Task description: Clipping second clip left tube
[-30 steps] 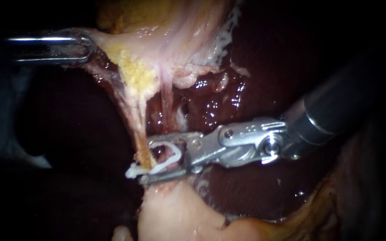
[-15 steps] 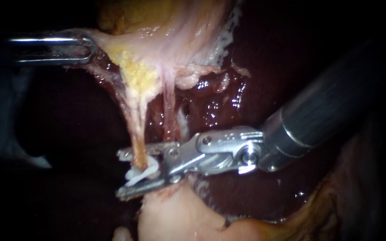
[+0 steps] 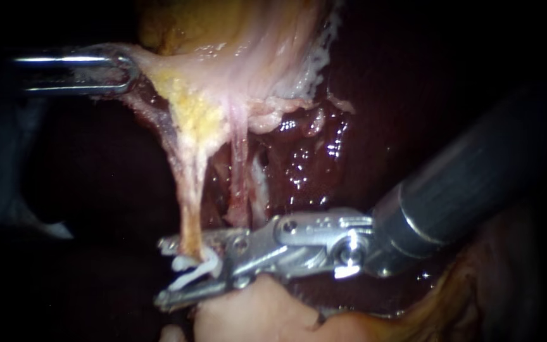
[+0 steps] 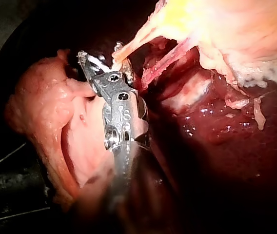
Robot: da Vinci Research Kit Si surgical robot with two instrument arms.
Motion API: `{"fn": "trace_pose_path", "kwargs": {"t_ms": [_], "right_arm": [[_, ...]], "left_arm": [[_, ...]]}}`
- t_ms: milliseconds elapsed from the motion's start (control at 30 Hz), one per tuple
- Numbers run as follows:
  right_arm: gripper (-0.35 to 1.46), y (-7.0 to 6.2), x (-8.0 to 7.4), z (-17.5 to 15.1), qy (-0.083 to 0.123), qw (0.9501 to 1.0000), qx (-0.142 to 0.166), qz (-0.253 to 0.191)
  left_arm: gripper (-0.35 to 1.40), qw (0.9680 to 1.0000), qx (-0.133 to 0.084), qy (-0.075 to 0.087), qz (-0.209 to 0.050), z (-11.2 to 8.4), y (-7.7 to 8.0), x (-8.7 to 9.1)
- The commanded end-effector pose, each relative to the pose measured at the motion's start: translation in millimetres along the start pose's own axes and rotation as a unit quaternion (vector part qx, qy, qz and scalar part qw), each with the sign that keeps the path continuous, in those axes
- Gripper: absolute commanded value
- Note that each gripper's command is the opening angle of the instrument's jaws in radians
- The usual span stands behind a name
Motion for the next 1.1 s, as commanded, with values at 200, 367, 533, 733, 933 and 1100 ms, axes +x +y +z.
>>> {"fn": "trace_pose_path", "kwargs": {"t_ms": [200,367,533,733,933,1100], "right_arm": [[0.33,-0.2,0.0,0.1,0.005,0.9995,0.001,0.030],[-0.10,0.2,-0.1,-0.2,0.009,0.9975,-0.007,0.069],[-0.35,0.8,-0.3,-0.5,0.012,0.9967,-0.014,0.079],[-0.35,1.6,-0.3,-0.9,-0.005,0.9956,-0.024,0.091],[-0.35,1.8,-0.4,-0.9,-0.007,0.9956,-0.021,0.091],[-0.35,1.9,-0.5,-0.9,-0.007,0.9957,-0.020,0.090]], "left_arm": [[-0.35,1.0000,0.000,0.000,0.000,0.0,0.0,0.0],[-0.35,1.0000,0.000,0.000,0.000,0.0,0.0,0.0],[-0.35,1.0000,0.000,0.000,0.000,0.1,0.0,0.0],[-0.35,1.0000,0.000,0.000,0.000,0.1,0.0,0.0],[-0.35,1.0000,0.000,0.000,0.000,0.2,0.0,0.0],[-0.35,1.0000,0.000,0.000,0.000,0.3,-0.1,0.0]]}}
